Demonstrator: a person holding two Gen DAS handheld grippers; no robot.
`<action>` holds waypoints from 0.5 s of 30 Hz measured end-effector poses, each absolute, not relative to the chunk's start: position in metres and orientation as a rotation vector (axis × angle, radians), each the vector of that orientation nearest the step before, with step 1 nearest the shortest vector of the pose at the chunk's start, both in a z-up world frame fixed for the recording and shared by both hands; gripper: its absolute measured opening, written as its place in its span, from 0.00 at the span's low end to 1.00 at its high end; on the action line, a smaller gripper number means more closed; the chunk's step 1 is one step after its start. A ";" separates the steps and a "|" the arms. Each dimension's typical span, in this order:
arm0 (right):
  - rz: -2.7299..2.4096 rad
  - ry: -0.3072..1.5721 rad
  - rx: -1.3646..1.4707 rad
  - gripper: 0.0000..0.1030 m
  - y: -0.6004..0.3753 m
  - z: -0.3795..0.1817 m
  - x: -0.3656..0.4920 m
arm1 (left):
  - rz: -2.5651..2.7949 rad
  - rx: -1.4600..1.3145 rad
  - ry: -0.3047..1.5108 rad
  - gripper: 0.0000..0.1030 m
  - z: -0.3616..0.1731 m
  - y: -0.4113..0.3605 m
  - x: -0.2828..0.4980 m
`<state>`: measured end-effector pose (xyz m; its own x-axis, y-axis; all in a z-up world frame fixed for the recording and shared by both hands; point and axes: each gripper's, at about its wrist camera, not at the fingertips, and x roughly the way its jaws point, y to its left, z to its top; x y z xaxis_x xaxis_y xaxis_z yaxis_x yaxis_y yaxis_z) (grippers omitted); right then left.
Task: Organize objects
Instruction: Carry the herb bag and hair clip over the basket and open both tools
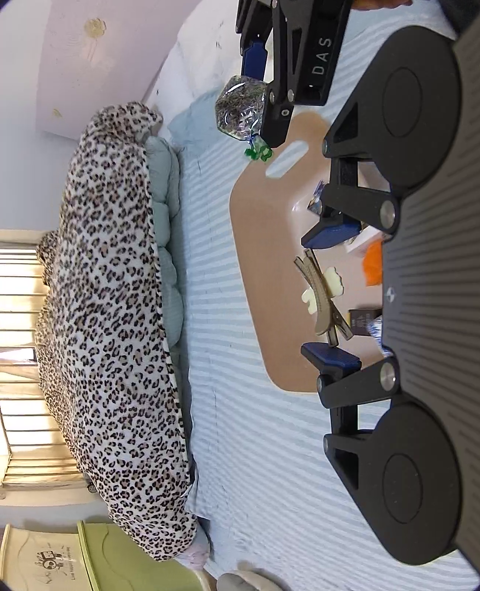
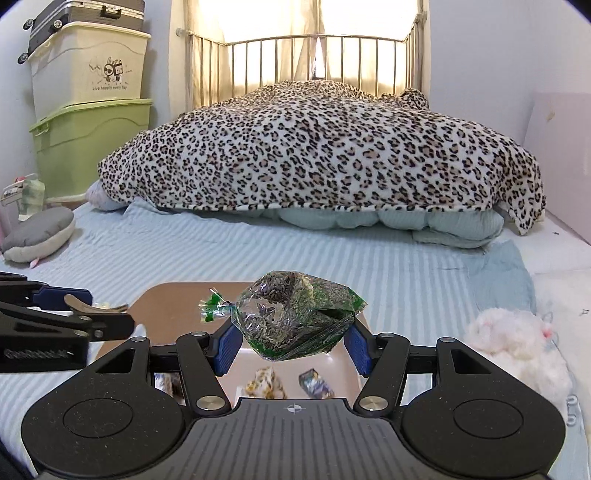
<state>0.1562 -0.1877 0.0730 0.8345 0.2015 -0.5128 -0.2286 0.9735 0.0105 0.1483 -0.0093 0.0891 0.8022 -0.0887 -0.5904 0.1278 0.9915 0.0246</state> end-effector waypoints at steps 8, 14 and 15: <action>0.220 0.654 -0.050 0.55 -0.178 0.040 0.200 | -0.057 0.095 0.716 0.56 0.049 -0.023 0.203; 0.210 0.766 -0.061 0.56 -0.174 0.009 0.219 | -0.015 0.109 0.808 0.56 0.012 -0.024 0.224; 0.211 0.785 -0.063 0.56 -0.174 0.004 0.221 | -0.010 0.106 0.827 0.56 0.007 -0.022 0.226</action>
